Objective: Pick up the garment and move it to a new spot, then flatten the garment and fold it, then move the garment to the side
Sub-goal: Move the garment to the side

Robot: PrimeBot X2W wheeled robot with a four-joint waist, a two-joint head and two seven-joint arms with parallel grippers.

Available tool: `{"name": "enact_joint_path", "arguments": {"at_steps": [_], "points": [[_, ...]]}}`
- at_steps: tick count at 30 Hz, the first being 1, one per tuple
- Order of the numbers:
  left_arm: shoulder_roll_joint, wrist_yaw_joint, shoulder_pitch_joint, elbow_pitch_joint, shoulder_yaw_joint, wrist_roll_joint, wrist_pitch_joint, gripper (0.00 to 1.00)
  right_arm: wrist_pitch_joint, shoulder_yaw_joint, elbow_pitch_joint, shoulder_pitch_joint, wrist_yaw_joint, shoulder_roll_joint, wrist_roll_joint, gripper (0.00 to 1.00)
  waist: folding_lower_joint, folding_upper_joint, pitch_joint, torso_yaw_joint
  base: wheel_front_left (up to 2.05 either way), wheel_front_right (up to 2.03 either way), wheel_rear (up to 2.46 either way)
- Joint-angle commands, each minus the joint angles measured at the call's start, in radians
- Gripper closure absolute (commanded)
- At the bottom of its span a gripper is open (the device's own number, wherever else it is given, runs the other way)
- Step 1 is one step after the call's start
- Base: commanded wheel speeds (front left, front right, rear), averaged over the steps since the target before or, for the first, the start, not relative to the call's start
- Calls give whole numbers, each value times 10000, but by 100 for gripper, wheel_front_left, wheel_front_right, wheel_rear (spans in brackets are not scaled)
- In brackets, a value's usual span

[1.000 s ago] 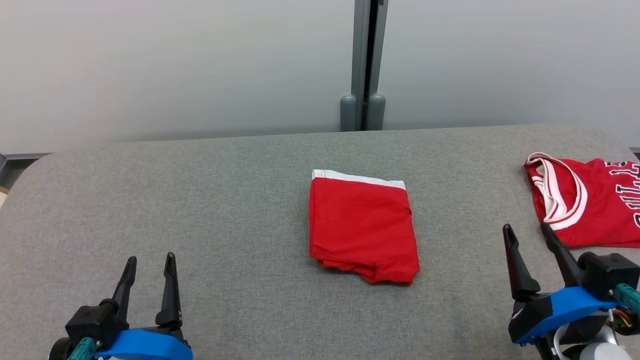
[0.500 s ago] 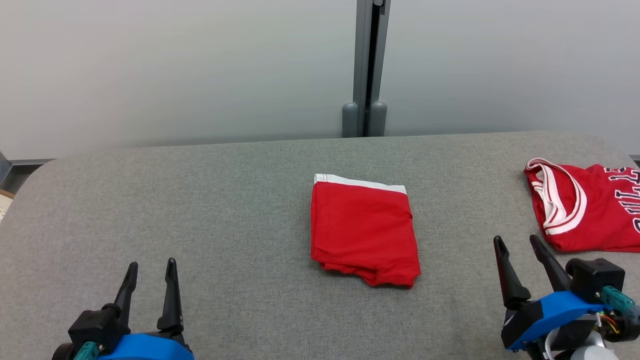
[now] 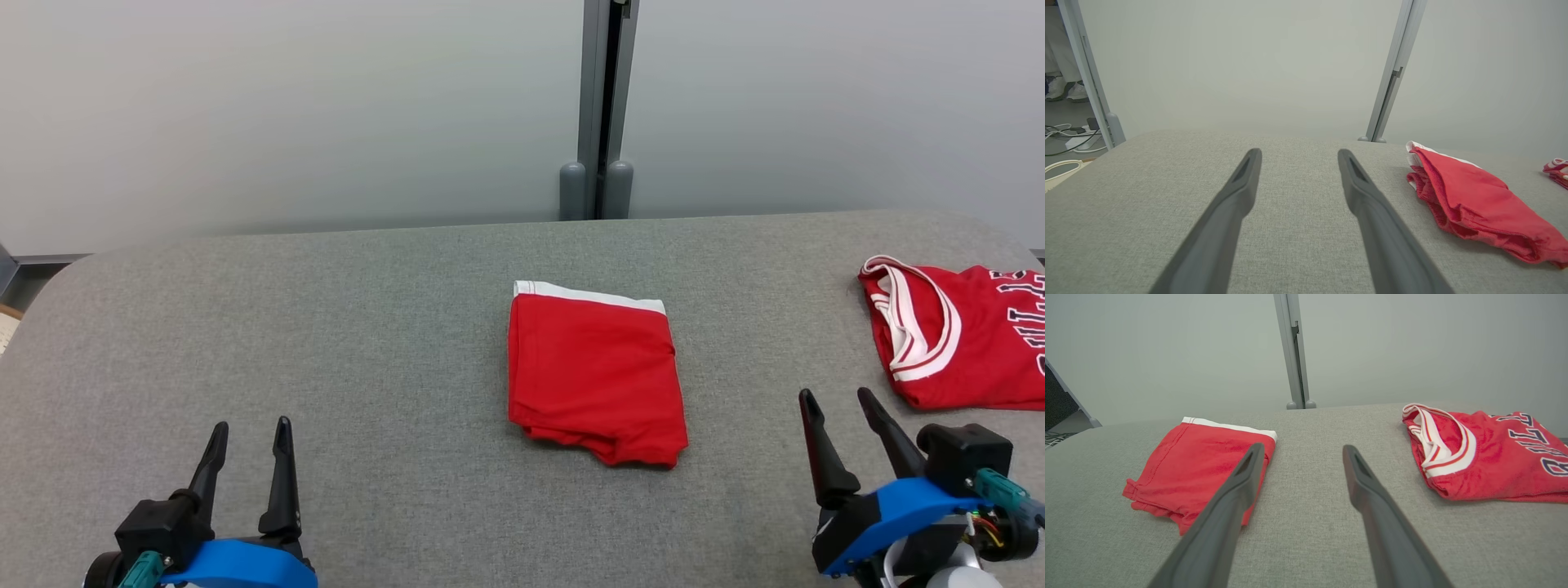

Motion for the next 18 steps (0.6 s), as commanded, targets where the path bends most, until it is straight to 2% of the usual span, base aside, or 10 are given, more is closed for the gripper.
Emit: {"name": "enact_joint_path", "arguments": {"at_steps": [1,6,11,14,18], "points": [[64,-30,-149,32,10,-31,-49,0,81,64,-12,-52,5,26,64,0,0,0,25,11,0,0,0],[86,-63,-216,-7,22,-40,-63,0,943,412,122,-804,5,-3,223,0,0,0,248,64,0,0,0],[0,-27,-436,-219,-86,37,-70,0,2441,562,535,-2065,5,-142,209,0,0,0,755,408,0,0,0],[-38,-49,-666,-279,-105,66,-72,0,3332,294,1092,-2942,5,-89,160,0,0,0,1102,706,0,0,0],[-124,-101,-927,-381,-178,120,-72,0,4275,-597,2253,-4010,5,38,144,0,0,0,1569,1109,0,0,0]]}}
